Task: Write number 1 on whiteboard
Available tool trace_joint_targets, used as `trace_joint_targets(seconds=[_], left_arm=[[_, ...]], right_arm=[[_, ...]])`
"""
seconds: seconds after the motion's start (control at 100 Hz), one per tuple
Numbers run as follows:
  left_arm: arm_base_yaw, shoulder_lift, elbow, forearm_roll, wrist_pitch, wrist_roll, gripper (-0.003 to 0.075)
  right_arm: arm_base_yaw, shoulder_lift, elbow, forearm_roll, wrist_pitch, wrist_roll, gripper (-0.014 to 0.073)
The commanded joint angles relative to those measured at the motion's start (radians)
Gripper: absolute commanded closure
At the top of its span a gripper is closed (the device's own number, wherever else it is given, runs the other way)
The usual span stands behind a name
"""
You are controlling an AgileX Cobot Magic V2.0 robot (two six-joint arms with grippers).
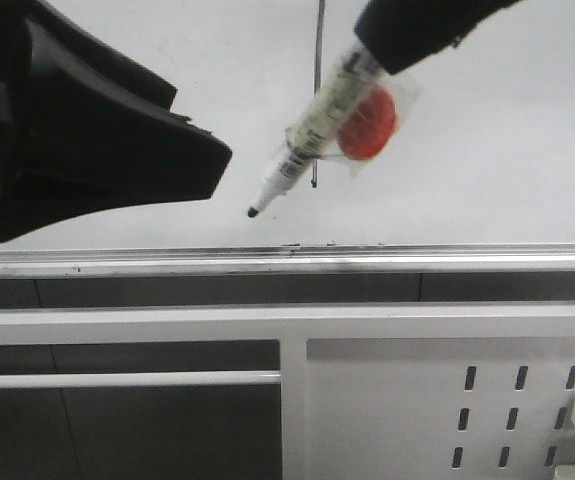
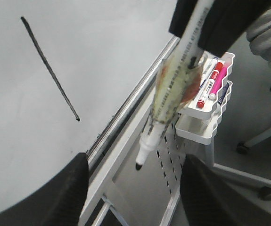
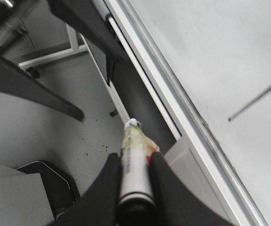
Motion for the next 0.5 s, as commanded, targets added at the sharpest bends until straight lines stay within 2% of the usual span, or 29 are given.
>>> trace_joint_targets(seconds=[0.0,0.27,0.49], left_arm=[[-0.007,0.017,-0.023,0.034,-0.131,0.001,0.0332],[-0.007,0.101,-0.023,0.056,-0.254,0.001,0.0334],[-0.007,0.103,-0.025,0.056,-0.246,0.001,0.0334]], right_arm=[[0.028,-0.011,-0.05,0.003,-0.06,-0.013,0.0666],[0.047,0.019,-0.06,0.009,-0.052,-0.013,0.0666],[0.047,0.019,-0.06,0.009,-0.052,-0.013,0.0666]])
